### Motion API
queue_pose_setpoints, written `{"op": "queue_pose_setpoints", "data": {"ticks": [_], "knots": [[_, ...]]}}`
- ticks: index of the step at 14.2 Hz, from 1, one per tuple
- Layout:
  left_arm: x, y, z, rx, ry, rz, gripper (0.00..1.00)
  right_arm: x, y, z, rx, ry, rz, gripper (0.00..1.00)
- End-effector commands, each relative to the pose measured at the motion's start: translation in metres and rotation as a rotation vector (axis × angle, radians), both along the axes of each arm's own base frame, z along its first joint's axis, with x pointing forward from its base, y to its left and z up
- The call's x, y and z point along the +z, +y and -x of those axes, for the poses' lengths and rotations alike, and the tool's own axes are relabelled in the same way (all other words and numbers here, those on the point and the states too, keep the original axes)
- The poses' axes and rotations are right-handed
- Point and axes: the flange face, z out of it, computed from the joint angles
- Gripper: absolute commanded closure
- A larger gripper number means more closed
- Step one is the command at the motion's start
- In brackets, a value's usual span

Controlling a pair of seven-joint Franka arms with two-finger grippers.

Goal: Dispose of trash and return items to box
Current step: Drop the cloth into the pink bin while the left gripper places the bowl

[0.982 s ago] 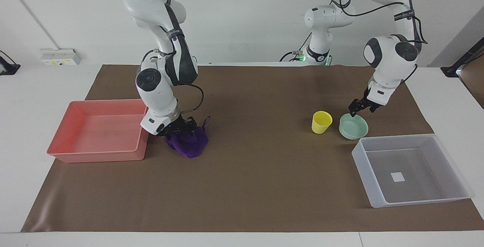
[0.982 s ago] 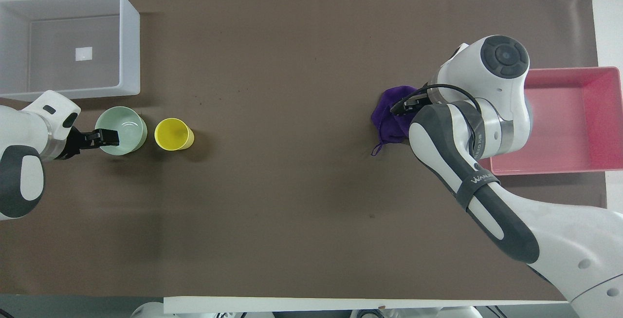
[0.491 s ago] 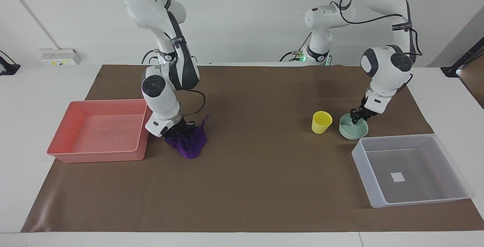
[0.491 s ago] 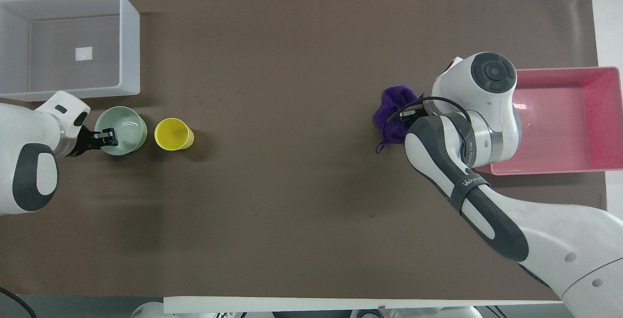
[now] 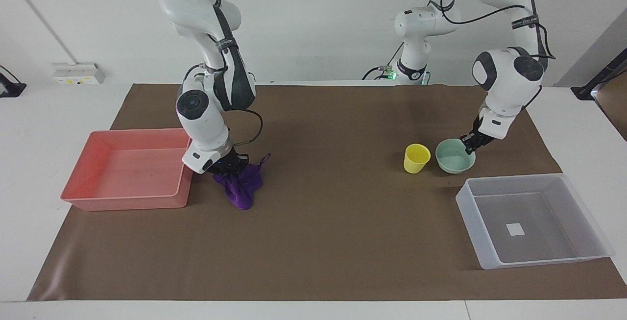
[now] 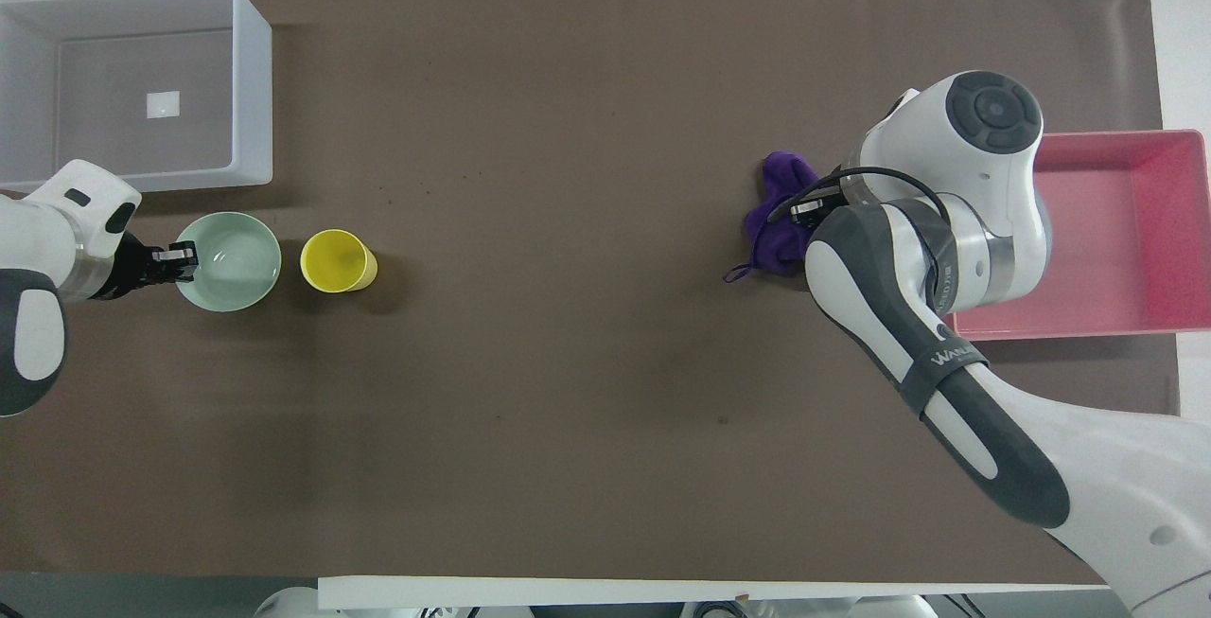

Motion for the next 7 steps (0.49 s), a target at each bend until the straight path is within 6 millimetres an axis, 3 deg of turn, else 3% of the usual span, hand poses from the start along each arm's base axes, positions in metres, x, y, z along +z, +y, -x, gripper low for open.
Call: {"op": "queue_pose_setpoints", "data": {"ticks": [1,3,4,7], "knots": [[0.071,0.002,-0.02,0.021,0.011,-0.013,1.0,0.069,-0.021,-0.004,-0.032,-0.036,0.005,1.0],[0.075,0.016,-0.041,0.072,-0.067,0.045,1.0,0.11,-0.039,0.006,-0.054,-0.043,0.008,1.0],[0.061,0.038,-0.061,0.123,-0.107,0.072,1.0,0.128,-0.055,0.014,-0.07,-0.048,0.01,1.0],[0.036,0.062,-0.138,0.156,-0.152,0.09,1.0,0.138,-0.16,0.021,-0.056,-0.046,0.015,1.0]]}}
